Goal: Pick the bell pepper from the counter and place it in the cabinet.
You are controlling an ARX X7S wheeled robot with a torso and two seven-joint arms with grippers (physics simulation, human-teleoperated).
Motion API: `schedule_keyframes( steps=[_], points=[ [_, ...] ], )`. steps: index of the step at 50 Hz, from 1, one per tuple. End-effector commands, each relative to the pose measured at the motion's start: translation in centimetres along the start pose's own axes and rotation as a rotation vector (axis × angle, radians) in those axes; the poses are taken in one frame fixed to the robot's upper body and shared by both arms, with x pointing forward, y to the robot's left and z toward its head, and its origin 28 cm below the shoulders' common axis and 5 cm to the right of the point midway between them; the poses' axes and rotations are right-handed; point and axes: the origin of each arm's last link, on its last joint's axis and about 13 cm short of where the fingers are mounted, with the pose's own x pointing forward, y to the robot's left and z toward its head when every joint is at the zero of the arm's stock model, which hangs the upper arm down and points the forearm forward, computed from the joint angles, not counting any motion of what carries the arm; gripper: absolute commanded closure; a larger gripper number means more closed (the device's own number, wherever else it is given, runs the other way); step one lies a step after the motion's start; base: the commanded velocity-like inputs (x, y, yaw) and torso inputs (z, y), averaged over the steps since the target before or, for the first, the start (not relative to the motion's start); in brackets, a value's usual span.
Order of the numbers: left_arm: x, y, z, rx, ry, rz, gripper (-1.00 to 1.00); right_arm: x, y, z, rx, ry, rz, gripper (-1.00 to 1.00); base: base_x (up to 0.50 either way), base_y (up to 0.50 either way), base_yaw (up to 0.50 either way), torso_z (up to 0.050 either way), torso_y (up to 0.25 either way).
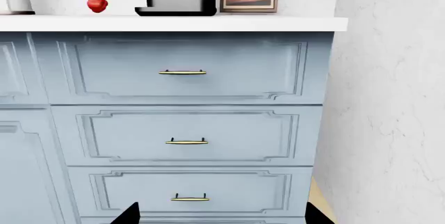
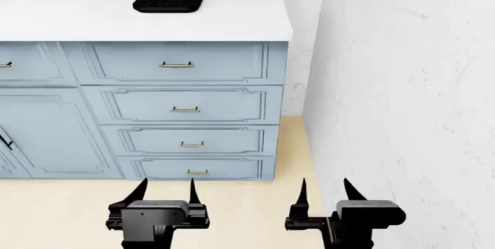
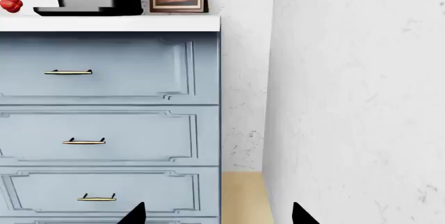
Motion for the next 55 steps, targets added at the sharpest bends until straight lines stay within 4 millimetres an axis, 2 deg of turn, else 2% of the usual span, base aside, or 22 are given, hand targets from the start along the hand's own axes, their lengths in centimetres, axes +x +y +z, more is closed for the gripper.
schedule_keyframes(
  steps=[1, 3, 7, 10, 12, 13, 14, 15, 17, 19, 22, 23, 25, 26, 27, 33, 40, 55],
  points=[
    [0.1, 0.0, -0.1, -0.016, 0.003, -0.004, -1.0, 0.1, -0.1, -0.1, 0.003, 0.008, -0.006, -1.0, 0.0, 0.0, 0.0, 0.0, 0.0],
    [0.3, 0.2, 0.2, -0.044, 0.0, 0.005, -1.0, 0.3, -0.2, 0.2, 0.011, 0.027, -0.01, -1.0, 0.0, 0.0, 0.0, 0.0, 0.0],
    [0.1, 1.0, 4.5, 0.015, -0.022, -0.001, -1.0, -0.3, -0.8, 5.4, 0.002, -0.014, 0.012, -1.0, 0.0, 0.0, 0.0, 0.0, 0.0],
    [-0.1, 1.2, 5.9, 0.027, -0.019, -0.009, -1.0, -0.5, -1.0, 7.1, 0.001, -0.028, 0.018, -1.0, 0.0, 0.0, 0.0, 0.0, 0.0],
    [-0.9, 2.3, 11.2, 0.034, -0.083, -0.029, -1.0, -0.9, -1.7, 13.3, -0.001, -0.15, 0.024, -1.0, 0.0, 0.0, 0.0, 0.0, 0.0],
    [-1.4, 2.6, 13.4, 0.033, -0.105, -0.04, -1.0, -1.6, -1.9, 16.4, -0.004, -0.242, 0.033, -1.0, 0.0, 0.0, 0.0, 0.0, 0.0],
    [-1.8, 2.9, 14.8, 0.034, -0.096, -0.047, -1.0, -2.2, -2.0, 18.6, -0.009, -0.292, 0.036, -1.0, 0.0, 0.0, 0.0, 0.0, 0.0],
    [-2.2, 3.1, 16.2, 0.039, -0.086, -0.053, -1.0, -2.1, -2.2, 19.7, -0.006, -0.264, 0.037, -1.0, 0.0, 0.0, 0.0, 0.0, 0.0],
    [-2.7, 3.7, 18.0, 0.049, -0.028, -0.058, -1.0, -2.1, -4.5, 21.7, -0.03, -0.176, -0.187, -1.0, 0.0, 0.0, 0.0, 0.0, 0.0],
    [-2.8, 4.8, 19.7, 0.06, -0.032, 0.034, -1.0, -1.8, -5.4, 23.6, -0.023, -0.177, -0.304, -1.0, 0.0, 0.0, 0.0, 0.0, 0.0],
    [-2.7, 6.7, 22.0, 0.059, -0.061, 0.203, -1.0, -2.4, -4.5, 26.3, -0.059, -0.27, -0.307, -1.0, 0.0, 0.0, 0.0, 0.0, 0.0],
    [-2.7, 6.8, 23.0, 0.067, -0.085, 0.222, -1.0, -3.2, -4.1, 26.7, -0.054, -0.271, -0.305, -1.0, 0.0, 0.0, 0.0, 0.0, 0.0],
    [-3.6, 6.3, 24.4, 0.071, -0.114, 0.236, -1.0, -5.1, -3.5, 26.9, -0.069, -0.23, -0.08, -1.0, 0.0, 0.0, 0.0, 0.0, 0.0],
    [-4.3, 5.9, 24.8, 0.075, -0.105, 0.15, -1.0, -5.9, -3.4, 26.9, -0.076, -0.207, 0.003, -1.0, 0.0, 0.0, 0.0, 0.0, 0.0],
    [-5.2, 5.7, 25.0, 0.079, -0.085, 0.041, -1.0, -6.0, -3.4, 27.0, -0.079, -0.208, 0.001, -1.0, 0.0, 0.0, 0.0, 0.0, 0.0],
    [-6.4, 6.2, 26.3, 0.103, -0.088, 0.053, -1.0, -6.3, -3.5, 27.4, -0.097, -0.213, -0.008, -1.0, 0.0, 0.0, 0.0, 0.0, 0.0],
    [-6.9, 6.4, 26.9, 0.076, -0.082, 0.032, -1.0, -6.4, -3.7, 27.7, -0.108, -0.219, -0.022, -1.0, 0.01, 0.03, 0.0, 0.046, 0.008],
    [-7.2, 6.9, 27.2, 0.077, -0.115, 0.057, -1.0, -6.5, -3.8, 27.9, -0.131, -0.249, -0.02, -1.0, 0.06, 0.5, 0.0, 0.05, 0.009]
  ],
)
